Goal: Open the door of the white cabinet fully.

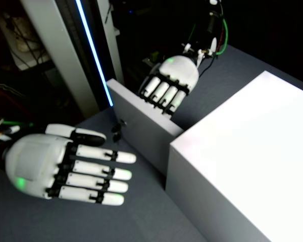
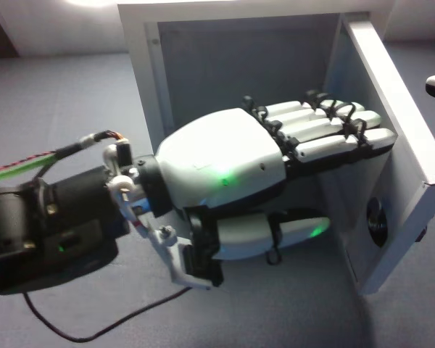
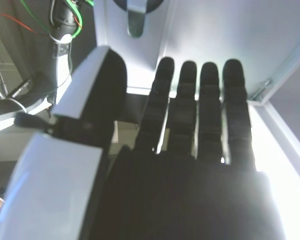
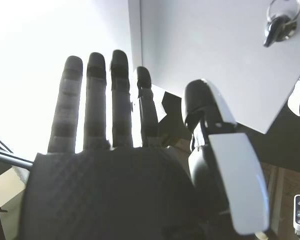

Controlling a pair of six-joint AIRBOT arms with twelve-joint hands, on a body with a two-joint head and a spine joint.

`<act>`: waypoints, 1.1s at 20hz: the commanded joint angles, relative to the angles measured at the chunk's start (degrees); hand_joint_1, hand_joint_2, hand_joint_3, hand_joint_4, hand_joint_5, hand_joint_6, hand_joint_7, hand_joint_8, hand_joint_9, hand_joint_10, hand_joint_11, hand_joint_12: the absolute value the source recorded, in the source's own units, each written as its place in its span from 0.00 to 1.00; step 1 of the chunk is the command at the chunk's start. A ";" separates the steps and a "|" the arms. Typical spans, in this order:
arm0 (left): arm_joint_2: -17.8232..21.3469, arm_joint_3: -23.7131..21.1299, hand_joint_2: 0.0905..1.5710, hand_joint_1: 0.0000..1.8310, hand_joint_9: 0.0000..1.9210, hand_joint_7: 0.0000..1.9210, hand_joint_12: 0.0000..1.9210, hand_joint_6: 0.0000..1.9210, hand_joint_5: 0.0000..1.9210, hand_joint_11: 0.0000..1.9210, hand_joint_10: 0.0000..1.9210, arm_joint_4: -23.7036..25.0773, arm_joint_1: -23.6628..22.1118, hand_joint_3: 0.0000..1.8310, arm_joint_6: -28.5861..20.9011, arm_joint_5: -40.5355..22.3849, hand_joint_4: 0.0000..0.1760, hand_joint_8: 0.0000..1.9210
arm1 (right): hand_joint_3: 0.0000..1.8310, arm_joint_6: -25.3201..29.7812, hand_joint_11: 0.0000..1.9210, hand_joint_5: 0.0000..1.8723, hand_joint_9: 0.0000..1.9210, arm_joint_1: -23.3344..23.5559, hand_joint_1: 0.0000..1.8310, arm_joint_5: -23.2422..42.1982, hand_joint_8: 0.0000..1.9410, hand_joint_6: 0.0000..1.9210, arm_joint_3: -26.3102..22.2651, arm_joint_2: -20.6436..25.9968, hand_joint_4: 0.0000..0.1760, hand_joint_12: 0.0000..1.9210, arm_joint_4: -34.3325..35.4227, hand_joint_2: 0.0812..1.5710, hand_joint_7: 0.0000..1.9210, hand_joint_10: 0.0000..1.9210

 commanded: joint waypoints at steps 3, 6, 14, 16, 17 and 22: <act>2.94 -1.35 1.00 0.18 0.08 0.09 0.02 0.00 0.09 0.09 0.00 -1.51 0.91 0.11 -0.75 -7.50 0.00 0.00 | 0.00 0.55 0.16 0.17 0.20 0.24 0.20 6.98 0.00 0.00 0.26 0.00 0.30 0.01 1.69 0.86 0.23 0.00; 6.50 -3.13 1.00 0.14 0.12 0.14 0.03 0.00 0.14 0.11 0.00 -2.09 3.00 0.14 -0.93 -7.60 0.00 0.00 | 0.00 0.75 0.15 0.16 0.19 0.24 0.18 6.98 0.00 0.00 0.17 0.00 0.38 0.00 1.72 0.87 0.23 0.00; 18.72 -8.36 1.00 0.12 0.13 0.12 0.04 0.00 0.14 0.12 0.00 -14.35 12.72 0.13 5.71 -15.41 0.00 0.00 | 0.00 1.18 0.16 0.17 0.20 0.24 0.18 7.15 0.00 0.00 -0.28 0.33 0.37 0.01 2.42 0.87 0.23 0.00; 21.43 -9.21 1.00 0.02 0.12 0.12 0.14 0.00 0.15 0.07 0.00 -18.46 15.28 0.14 8.26 -18.27 0.00 0.00 | 0.00 1.18 0.14 0.16 0.19 0.23 0.15 7.83 0.00 0.00 -0.58 0.55 0.38 0.00 2.99 0.87 0.22 0.00; 22.58 -9.80 1.00 0.00 0.10 0.11 0.24 0.00 0.12 0.01 0.00 -21.12 16.72 0.09 9.99 -20.43 0.00 0.00 | 0.00 1.18 0.13 0.16 0.19 0.22 0.18 8.44 0.00 0.00 -0.74 0.59 0.30 0.00 3.36 0.87 0.23 0.00; 27.37 -12.88 1.00 0.00 0.17 0.18 0.45 0.00 0.17 0.00 0.00 -32.85 24.18 0.07 17.32 -32.19 0.00 0.00 | 0.00 1.18 0.19 0.19 0.22 0.20 0.37 12.59 0.00 0.00 -1.61 0.84 0.19 0.03 5.13 0.87 0.23 0.00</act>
